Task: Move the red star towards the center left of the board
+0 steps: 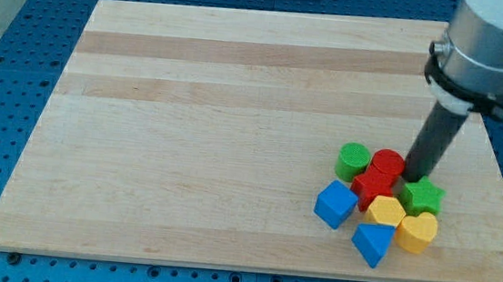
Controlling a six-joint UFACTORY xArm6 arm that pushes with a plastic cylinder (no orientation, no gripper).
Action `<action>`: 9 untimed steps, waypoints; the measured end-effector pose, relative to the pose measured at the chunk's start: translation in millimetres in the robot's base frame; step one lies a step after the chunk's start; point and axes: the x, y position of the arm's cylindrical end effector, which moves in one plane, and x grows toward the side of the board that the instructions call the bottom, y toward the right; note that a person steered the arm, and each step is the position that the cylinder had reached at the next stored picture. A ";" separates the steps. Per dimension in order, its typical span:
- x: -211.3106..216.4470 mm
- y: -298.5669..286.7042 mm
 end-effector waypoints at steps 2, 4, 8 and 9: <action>2.7 -19.8; -12.6 -70.5; -0.1 -48.2; 10.0 -58.1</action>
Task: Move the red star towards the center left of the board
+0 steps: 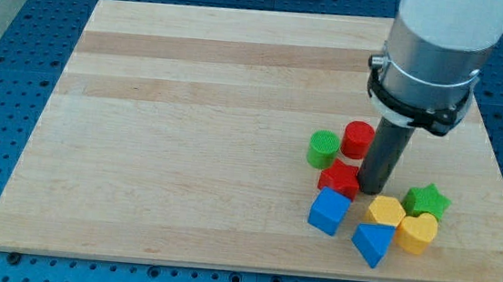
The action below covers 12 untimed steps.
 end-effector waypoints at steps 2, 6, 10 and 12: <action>-7.8 -48.8; -9.9 -84.9; 50.0 -139.6; 28.0 -152.5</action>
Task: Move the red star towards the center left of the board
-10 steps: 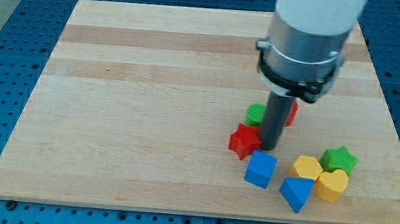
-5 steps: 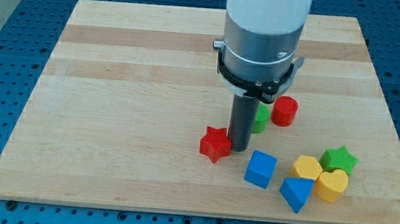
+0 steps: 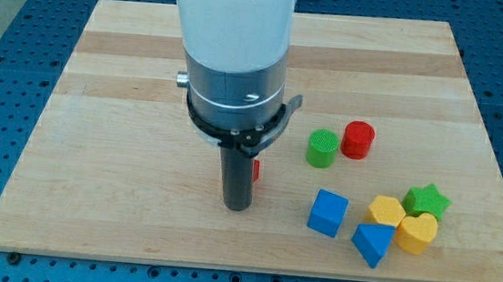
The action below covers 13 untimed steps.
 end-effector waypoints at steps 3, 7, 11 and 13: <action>-49.4 0.6; -116.9 35.9; -102.0 -13.4; -87.4 -55.3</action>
